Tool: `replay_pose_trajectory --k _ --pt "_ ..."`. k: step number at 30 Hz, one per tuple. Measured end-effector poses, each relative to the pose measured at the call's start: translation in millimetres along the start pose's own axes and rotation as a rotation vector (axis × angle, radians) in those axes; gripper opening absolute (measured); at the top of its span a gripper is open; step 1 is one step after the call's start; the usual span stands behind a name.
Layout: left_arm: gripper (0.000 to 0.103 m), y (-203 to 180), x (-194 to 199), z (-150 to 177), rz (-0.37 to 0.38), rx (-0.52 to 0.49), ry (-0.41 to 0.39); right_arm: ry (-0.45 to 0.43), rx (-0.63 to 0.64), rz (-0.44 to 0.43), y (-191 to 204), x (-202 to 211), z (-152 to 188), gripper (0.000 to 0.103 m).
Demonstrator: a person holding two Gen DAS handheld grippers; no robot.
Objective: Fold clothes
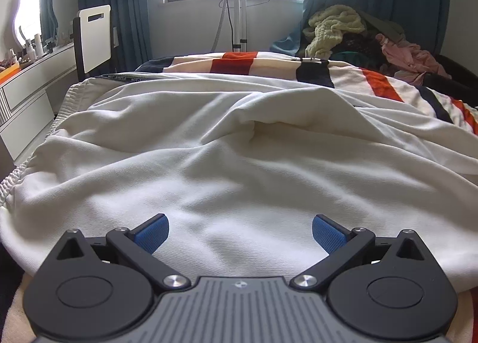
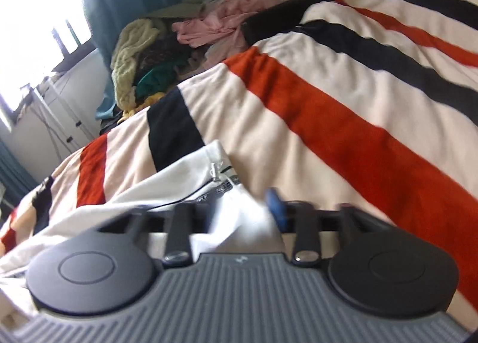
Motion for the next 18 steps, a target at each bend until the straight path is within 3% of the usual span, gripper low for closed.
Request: replay_pose_trajectory --k 1,2,7,10,14,16,18 --pt "0.103 0 1 0 -0.001 0.002 -0.001 -0.027 -0.019 -0.005 -2 10 3 0.073" --pt "0.103 1 2 0 -0.001 0.003 -0.002 -0.055 -0.045 -0.011 -4 20 5 0.077" --pt "0.103 0 7 2 -0.006 0.004 -0.006 -0.044 -0.337 -0.191 -14 48 40 0.077" --pt "0.103 -1 7 3 -0.026 -0.012 -0.007 0.063 -0.437 -0.269 -1 29 63 0.075" --pt "0.103 0 5 4 -0.051 -0.02 -0.009 0.168 -0.39 -0.112 16 -5 87 0.065" --pt "0.103 1 3 4 -0.056 -0.019 -0.006 0.127 -0.443 -0.12 17 -11 87 0.064" --pt "0.103 2 -1 5 -0.059 -0.02 0.001 0.098 -0.416 -0.109 19 -18 77 0.048"
Point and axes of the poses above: each gripper's, at about its wrist camera, not at the fingertips, and x roughly against the way its jaws point, y to its left, z to its underside, the point moved 6 cm from there along -x, roughly the way its jaws point, and after that the axes turned 2 degrees about x, right-handed, at the moved point
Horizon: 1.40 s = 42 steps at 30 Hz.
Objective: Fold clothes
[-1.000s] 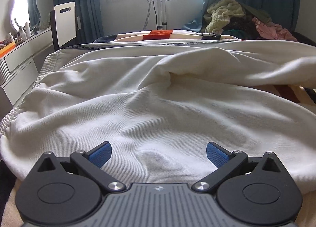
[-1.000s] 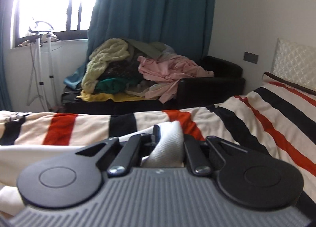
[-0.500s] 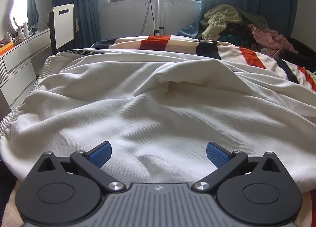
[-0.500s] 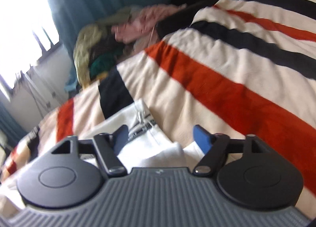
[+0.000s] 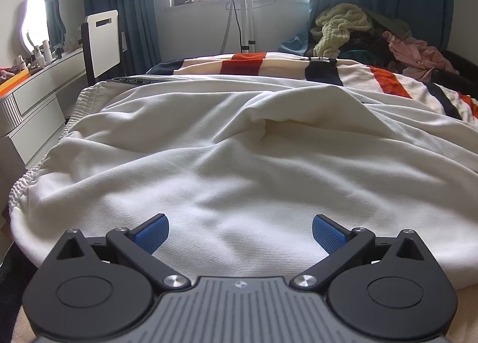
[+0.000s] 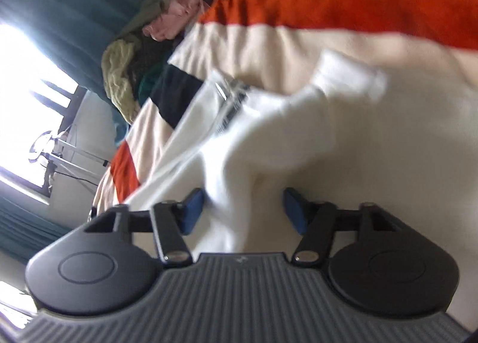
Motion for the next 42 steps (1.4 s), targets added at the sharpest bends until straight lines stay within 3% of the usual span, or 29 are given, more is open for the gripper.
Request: replay_pose_trajectory --k 2,4,5,8,13,16,21,24,28,29,35,42 --pt "0.103 1 -5 1 -0.003 -0.001 0.012 -0.014 -0.01 0.021 4 -6 -19 0.029" --pt "0.103 0 -11 2 0.003 0.002 0.034 -0.022 -0.02 0.013 14 -14 -36 0.015" --pt "0.103 -1 -14 3 0.007 0.003 0.045 -0.021 0.037 0.032 27 -17 -42 0.012" --pt "0.103 -1 -21 5 0.017 0.015 0.071 -0.041 0.19 0.061 68 -22 -62 0.01" --pt "0.103 -1 -25 7 0.015 -0.005 0.078 -0.23 0.385 -0.087 137 17 -98 0.009" --pt "0.103 0 -21 5 0.022 -0.005 0.074 -0.277 0.533 -0.015 122 17 -99 0.009" --pt "0.103 6 -13 0 0.018 0.02 0.061 -0.134 0.493 0.197 22 -23 -70 0.011" --pt "0.103 9 -8 -4 0.022 0.041 0.045 -0.115 0.438 0.194 -1 -18 -58 0.018" --pt "0.103 10 4 -14 0.031 0.04 0.003 -0.123 0.45 0.21 13 11 -57 0.072" --pt "0.103 10 9 -16 0.037 0.039 -0.009 -0.132 0.482 0.199 20 23 -55 0.077" --pt "0.103 9 44 -25 0.081 0.04 -0.075 -0.209 0.666 0.115 81 111 -27 0.079" --pt "0.103 15 93 -15 0.118 0.023 -0.136 -0.215 0.767 -0.062 137 232 58 0.079"
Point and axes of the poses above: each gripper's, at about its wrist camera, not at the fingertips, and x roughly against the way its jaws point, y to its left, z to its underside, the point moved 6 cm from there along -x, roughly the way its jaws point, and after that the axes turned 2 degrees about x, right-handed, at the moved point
